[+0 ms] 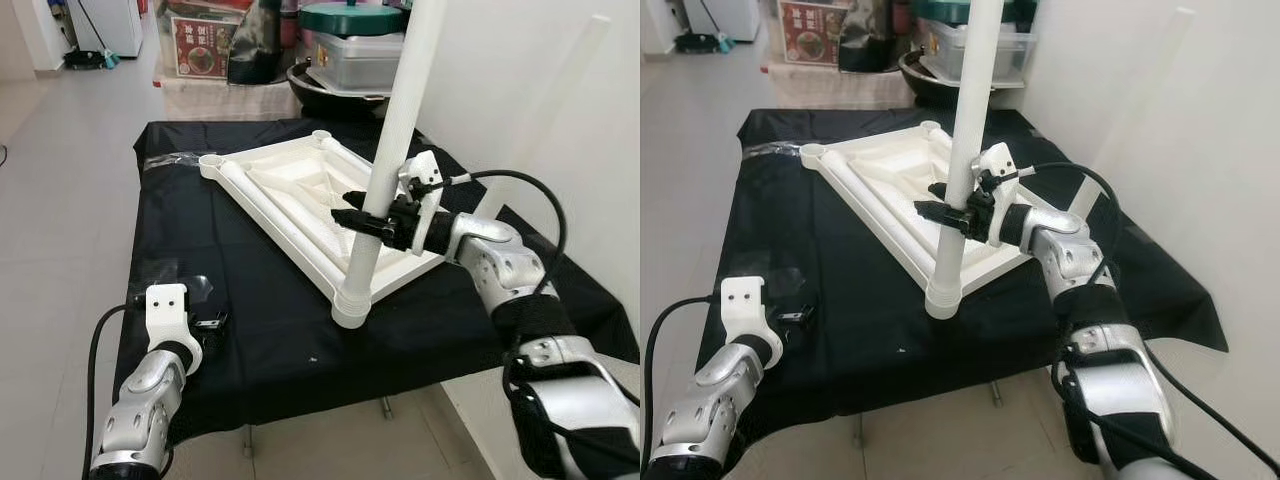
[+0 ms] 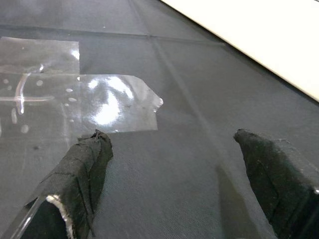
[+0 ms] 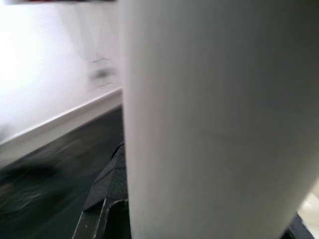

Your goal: Building children table

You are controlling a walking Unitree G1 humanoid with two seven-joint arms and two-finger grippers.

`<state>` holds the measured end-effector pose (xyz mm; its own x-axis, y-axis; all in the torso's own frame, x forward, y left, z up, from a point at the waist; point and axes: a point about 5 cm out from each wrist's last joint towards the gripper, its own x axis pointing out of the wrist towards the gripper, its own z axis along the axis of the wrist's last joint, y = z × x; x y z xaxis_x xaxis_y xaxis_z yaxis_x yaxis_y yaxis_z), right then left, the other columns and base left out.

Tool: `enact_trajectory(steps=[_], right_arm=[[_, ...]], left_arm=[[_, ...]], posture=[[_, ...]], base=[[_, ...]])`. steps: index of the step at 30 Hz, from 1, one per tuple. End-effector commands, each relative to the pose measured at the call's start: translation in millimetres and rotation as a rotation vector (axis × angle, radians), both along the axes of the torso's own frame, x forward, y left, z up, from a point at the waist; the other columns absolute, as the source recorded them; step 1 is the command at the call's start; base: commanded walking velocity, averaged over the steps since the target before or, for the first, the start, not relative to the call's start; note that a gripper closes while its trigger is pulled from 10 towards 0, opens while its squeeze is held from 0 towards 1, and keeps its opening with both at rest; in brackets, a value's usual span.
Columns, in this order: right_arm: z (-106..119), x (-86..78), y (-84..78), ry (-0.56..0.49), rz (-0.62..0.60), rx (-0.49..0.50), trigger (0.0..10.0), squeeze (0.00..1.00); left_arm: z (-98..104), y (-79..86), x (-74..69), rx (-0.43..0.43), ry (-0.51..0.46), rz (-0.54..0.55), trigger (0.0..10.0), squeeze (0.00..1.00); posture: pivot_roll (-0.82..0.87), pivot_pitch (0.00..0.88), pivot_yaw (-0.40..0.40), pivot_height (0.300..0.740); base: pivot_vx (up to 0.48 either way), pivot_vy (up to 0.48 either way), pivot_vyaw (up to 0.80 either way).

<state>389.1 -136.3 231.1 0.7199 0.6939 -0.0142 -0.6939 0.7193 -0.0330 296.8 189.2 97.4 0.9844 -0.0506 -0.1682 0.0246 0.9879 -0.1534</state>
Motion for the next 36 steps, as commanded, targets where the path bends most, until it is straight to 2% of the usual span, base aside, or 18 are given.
enact_trajectory(steps=[1,2,3,6,8,10,11,12,14,15,19,20,22,25,26,27,30,36], right_arm=[[-21,7.2,-17.6,0.083,-0.37,-0.099,0.0,0.0],[-21,7.2,-17.6,0.083,-0.37,-0.099,0.0,0.0],[-31,2.5,-16.7,0.103,-0.555,-0.111,0.0,0.0],[-31,2.5,-16.7,0.103,-0.555,-0.111,0.0,0.0],[-47,-17.2,6.9,0.162,-0.728,-0.057,0.0,0.0],[-50,-27.6,31.6,0.221,-0.732,-0.013,0.3,0.0],[-50,-27.6,31.6,0.221,-0.732,-0.013,0.3,0.0],[-50,-27.9,37.1,0.229,-0.718,-0.01,10.0,0.16],[-42,-24.9,40.2,0.207,-0.67,0.067,10.0,0.16],[-29,-19.8,37.5,0.169,-0.628,0.112,10.0,1.0],[-11,-11.9,28.6,0.127,-0.603,0.111,10.0,1.0],[-1,-7.0,18.5,0.11,-0.595,0.087,10.0,0.0],[11,-5.2,9.5,0.089,-0.54,0.091,10.0,0.0],[31,-6.8,-1.5,0.088,-0.314,0.164,10.0,0.0],[35,-15.1,-8.2,0.043,-0.131,0.154,10.0,0.0],[35,-15.1,-8.2,0.043,-0.131,0.154,10.0,0.0],[27,-39.5,-18.9,-0.01,0.218,0.087,10.0,0.0],[-2,-42.1,-12.6,0.028,0.321,-0.022,9.1,0.0]], left_arm=[[-5,0.3,-2.8,0.013,0.023,0.004,10.0,0.0],[-5,0.3,-2.8,0.013,0.023,0.004,10.0,0.0],[-5,0.4,-2.7,0.014,0.023,0.003,10.0,0.0],[-5,0.4,-2.7,0.014,0.023,0.003,10.0,0.0],[-3,1.2,-2.0,0.014,0.019,0.006,10.0,0.0],[-2,1.9,-2.5,0.014,0.017,0.006,10.0,0.0],[-2,1.9,-2.5,0.014,0.017,0.006,10.0,0.0],[-2,2.0,-2.7,0.015,0.017,0.005,10.0,0.0],[-2,1.9,-2.5,0.016,0.019,0.003,10.0,0.0],[-2,2.1,-1.4,0.017,0.019,0.001,10.0,0.0],[-2,2.2,0.8,0.016,0.018,-0.001,10.0,0.0],[-2,1.7,2.3,0.015,0.016,-0.002,10.0,0.0],[-1,0.1,3.4,0.012,0.014,-0.003,10.0,0.0],[-1,-2.8,4.2,0.007,0.011,-0.007,10.0,0.0],[-2,-3.5,3.7,0.006,0.012,-0.008,10.0,0.0],[-2,-3.5,3.7,0.006,0.012,-0.008,10.0,0.0],[-4,-2.9,2.8,0.006,0.016,-0.008,10.0,0.0],[-4,-2.7,3.3,0.009,0.014,-0.008,10.0,0.0]], posture=[[0.09,0.0,-0.149,0.74],[0.09,0.0,-0.149,0.74],[0.09,0.0,-0.152,0.74],[0.09,0.0,-0.152,0.74],[0.11,0.0,-0.152,0.74],[0.11,0.0,-0.15,0.74],[0.11,0.0,-0.15,0.74],[0.11,0.0,-0.15,0.74],[0.1,0.0,-0.142,0.74],[0.09,0.0,-0.139,0.74],[0.08,0.0,-0.138,0.74],[0.08,0.0,-0.139,0.74],[0.08,0.0,-0.14,0.74],[0.07,0.0,-0.142,0.74],[0.07,0.0,-0.144,0.74],[0.07,0.0,-0.144,0.74],[0.08,0.0,-0.147,0.74],[0.09,0.0,-0.151,0.74]], base=[[0.0,0.0,0.0],[0.0,0.0,0.0],[0.0,0.0,0.0],[0.0,0.0,0.0],[0.0,0.0,0.0],[0.0,0.0,0.0],[0.0,0.0,0.0],[0.0,0.0,0.0],[0.0,0.0,0.0],[0.0,0.0,0.0],[0.0,0.0,0.0],[0.0,0.0,0.0],[0.0,0.0,0.0],[0.0,0.0,0.0],[0.0,0.0,0.0],[0.0,0.0,0.0],[0.0,0.0,0.0],[0.0,0.0,0.0]])
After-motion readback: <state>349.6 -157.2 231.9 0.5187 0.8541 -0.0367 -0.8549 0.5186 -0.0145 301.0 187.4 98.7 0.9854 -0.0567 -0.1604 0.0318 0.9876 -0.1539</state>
